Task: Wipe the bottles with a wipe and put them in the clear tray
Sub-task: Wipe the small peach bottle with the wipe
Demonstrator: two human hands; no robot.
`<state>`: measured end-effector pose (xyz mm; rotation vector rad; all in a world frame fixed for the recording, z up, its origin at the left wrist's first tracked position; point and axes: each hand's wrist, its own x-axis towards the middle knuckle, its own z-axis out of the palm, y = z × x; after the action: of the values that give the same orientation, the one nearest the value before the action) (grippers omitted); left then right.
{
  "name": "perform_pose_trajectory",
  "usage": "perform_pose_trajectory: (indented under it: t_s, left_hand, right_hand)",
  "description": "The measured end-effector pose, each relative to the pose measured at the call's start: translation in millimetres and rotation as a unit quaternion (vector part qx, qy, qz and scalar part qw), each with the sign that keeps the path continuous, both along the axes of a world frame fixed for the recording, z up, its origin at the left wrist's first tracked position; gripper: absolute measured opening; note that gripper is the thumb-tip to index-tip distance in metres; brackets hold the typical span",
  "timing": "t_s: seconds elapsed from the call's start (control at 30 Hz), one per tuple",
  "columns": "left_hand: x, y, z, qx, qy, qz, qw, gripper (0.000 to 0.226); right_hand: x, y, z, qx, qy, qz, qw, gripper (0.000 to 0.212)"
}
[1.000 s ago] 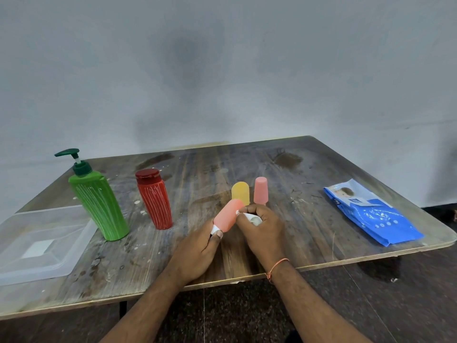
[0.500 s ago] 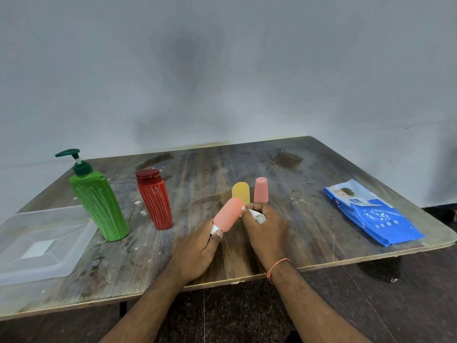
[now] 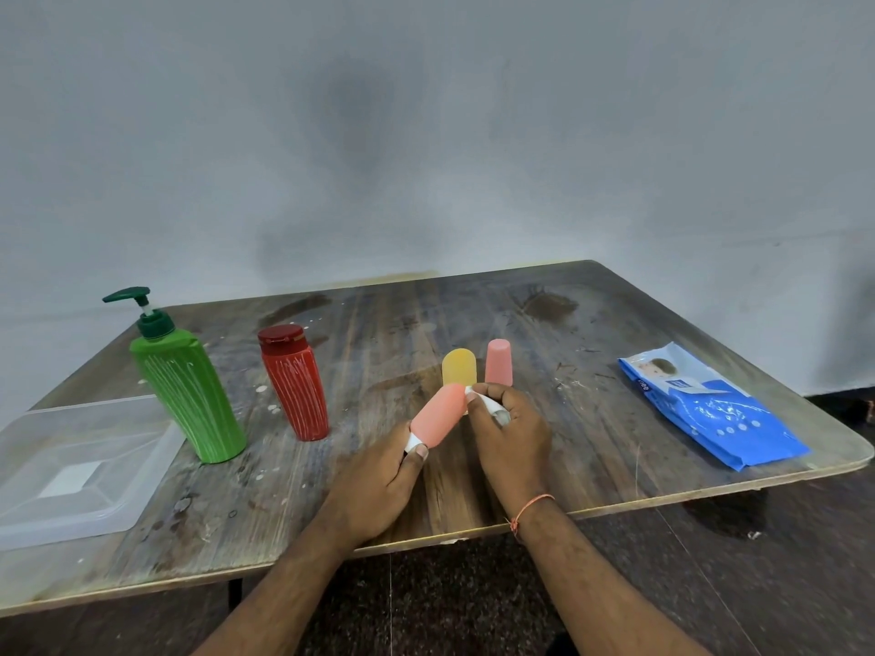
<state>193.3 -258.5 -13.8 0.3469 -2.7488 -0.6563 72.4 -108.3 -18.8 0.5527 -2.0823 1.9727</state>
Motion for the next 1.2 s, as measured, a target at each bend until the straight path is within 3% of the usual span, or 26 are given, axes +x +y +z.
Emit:
perform_pose_trajectory:
  t_s: [0.17, 0.33, 0.5, 0.7, 1.07, 1.2]
  left_hand:
    - [0.6, 1.6, -1.3, -0.006, 0.018, 0.012, 1.000, 0.038]
    - [2.3, 9.6, -2.2, -0.091, 0.058, 0.061, 0.992, 0.035]
    - [5.2, 13.4, -1.4, -0.102, 0.088, 0.073, 0.988, 0.038]
    - [4.2, 15.0, -1.4, -0.108, 0.087, 0.072, 0.988, 0.039]
    - [5.3, 14.6, -1.2, -0.081, 0.106, 0.068, 0.989, 0.046]
    - [5.7, 16.7, 0.3, -0.081, 0.107, 0.070, 0.988, 0.043]
  right_hand:
    - [0.7, 1.9, -0.1, -0.003, 0.042, 0.025, 0.999, 0.017]
    - [3.1, 1.5, 0.2, -0.012, 0.030, 0.022, 0.999, 0.021]
    - [5.8, 4.2, 5.3, -0.063, -0.014, 0.008, 0.998, 0.021]
    - [6.3, 5.8, 6.0, -0.063, -0.001, 0.035, 0.997, 0.026]
    - [5.5, 1.7, 0.6, -0.020, 0.180, 0.018, 0.983, 0.035]
    - [10.6, 2.7, -1.7, 0.053, 0.285, 0.010, 0.957, 0.038]
